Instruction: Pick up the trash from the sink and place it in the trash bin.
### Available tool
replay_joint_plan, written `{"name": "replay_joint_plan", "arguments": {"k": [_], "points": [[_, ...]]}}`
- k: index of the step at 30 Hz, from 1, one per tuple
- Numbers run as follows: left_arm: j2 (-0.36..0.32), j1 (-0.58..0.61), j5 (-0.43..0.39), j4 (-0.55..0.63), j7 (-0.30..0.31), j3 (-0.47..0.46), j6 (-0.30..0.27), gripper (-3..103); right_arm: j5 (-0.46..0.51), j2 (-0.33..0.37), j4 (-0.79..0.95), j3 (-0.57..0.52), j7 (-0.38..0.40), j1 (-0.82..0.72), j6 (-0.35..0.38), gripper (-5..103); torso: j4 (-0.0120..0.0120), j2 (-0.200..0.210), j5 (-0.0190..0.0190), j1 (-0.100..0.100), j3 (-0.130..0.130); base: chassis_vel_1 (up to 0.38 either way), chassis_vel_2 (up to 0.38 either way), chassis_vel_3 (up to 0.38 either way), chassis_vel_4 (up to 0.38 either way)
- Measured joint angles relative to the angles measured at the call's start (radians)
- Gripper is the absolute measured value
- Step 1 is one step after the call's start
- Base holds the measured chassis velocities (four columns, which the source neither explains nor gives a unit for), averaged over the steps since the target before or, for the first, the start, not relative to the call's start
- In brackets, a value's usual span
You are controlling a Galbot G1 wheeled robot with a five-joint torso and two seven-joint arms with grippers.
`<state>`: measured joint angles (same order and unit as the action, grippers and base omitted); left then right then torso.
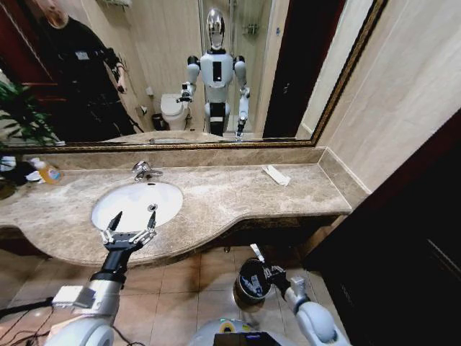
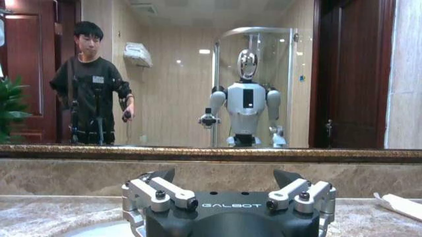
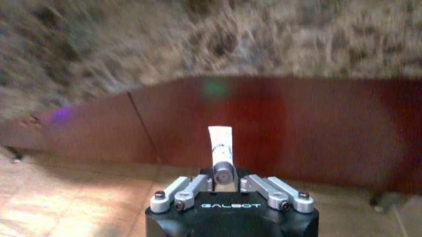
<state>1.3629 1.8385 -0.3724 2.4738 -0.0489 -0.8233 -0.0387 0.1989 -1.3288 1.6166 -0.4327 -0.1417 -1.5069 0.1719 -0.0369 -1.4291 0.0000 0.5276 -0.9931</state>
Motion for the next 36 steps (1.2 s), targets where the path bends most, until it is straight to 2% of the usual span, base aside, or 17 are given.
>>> {"name": "replay_joint_plan", "arguments": {"k": [5,13,14,16,17,19,21,24,25,28,30,33,34,36], "points": [[0.000,0.000,0.000,0.000,0.000,0.000,0.000,100,-0.046,-0.049,-0.143,-0.013,0.003,0.045,-0.041,17,0.0001,0.000,-0.0001,0.000,0.000,0.000,0.000,0.000,0.000],[0.000,0.000,0.000,0.000,0.000,0.000,0.000,100,-0.056,-0.063,-0.268,-0.012,0.038,0.073,-0.104,17,0.0001,0.000,-0.0001,0.000,0.000,0.000,0.000,0.000,0.000],[0.000,0.000,0.000,0.000,0.000,0.000,0.000,100,-0.053,-0.070,-0.279,-0.010,0.047,0.076,-0.110,14,0.0001,0.000,-0.0002,0.000,0.000,0.000,0.000,0.000,0.000],[0.000,0.000,0.000,0.000,0.000,0.000,0.000,100,-0.045,-0.088,-0.283,-0.009,0.057,0.074,-0.111,24,0.0001,0.000,0.0000,0.000,0.000,0.000,0.000,0.000,0.000],[0.000,0.000,0.000,0.000,0.000,0.000,0.000,100,-0.045,-0.088,-0.283,-0.009,0.057,0.074,-0.111,24,0.0001,0.000,0.0000,0.000,0.000,0.000,0.000,0.000,0.000],[0.000,0.000,0.000,0.000,0.000,0.000,0.000,100,-0.042,-0.099,-0.284,-0.007,0.065,0.069,-0.116,35,0.0001,0.000,-0.0001,0.000,0.000,0.000,0.000,0.000,0.000],[0.000,0.000,0.000,0.000,0.000,0.000,0.000,100,-0.041,-0.101,-0.286,-0.006,0.068,0.068,-0.120,35,0.0001,0.000,0.0000,0.000,0.000,0.000,0.000,0.000,0.000],[0.000,0.000,0.000,0.000,0.000,0.000,0.000,100,-0.038,-0.099,-0.291,-0.002,0.083,0.065,-0.141,51,0.0001,0.000,-0.0001,0.000,0.000,0.000,0.000,0.000,0.000],[0.000,0.000,0.000,0.000,0.000,0.000,0.000,100,-0.038,-0.099,-0.291,-0.002,0.083,0.065,-0.141,51,0.0001,0.000,-0.0001,0.000,0.000,0.000,0.000,0.000,0.000],[0.000,0.000,0.000,0.000,0.000,0.000,0.000,100,-0.025,-0.093,-0.272,-0.003,0.090,0.055,-0.148,67,0.0001,0.000,-0.0001,0.000,0.000,0.000,0.000,0.000,0.000],[0.000,0.000,0.000,0.000,0.000,0.000,0.000,100,-0.020,-0.092,-0.264,-0.004,0.091,0.052,-0.149,67,0.0001,0.000,-0.0001,0.000,0.000,0.000,0.000,0.000,0.000],[0.000,0.000,0.000,0.000,0.000,0.000,0.000,100,0.042,-0.076,-0.183,-0.009,0.103,0.033,-0.150,83,0.0001,0.000,0.0000,0.000,0.000,0.000,0.000,0.000,0.000],[0.000,0.000,0.000,0.000,0.000,0.000,0.000,100,0.042,-0.076,-0.183,-0.009,0.103,0.033,-0.150,83,0.0001,0.000,0.0000,0.000,0.000,0.000,0.000,0.000,0.000],[0.000,0.000,0.000,0.000,0.000,0.000,0.000,100,0.083,-0.058,-0.092,-0.018,0.128,0.011,-0.155,94,0.0000,0.000,0.0000,0.000,0.000,0.000,0.000,0.000,0.000]]}}
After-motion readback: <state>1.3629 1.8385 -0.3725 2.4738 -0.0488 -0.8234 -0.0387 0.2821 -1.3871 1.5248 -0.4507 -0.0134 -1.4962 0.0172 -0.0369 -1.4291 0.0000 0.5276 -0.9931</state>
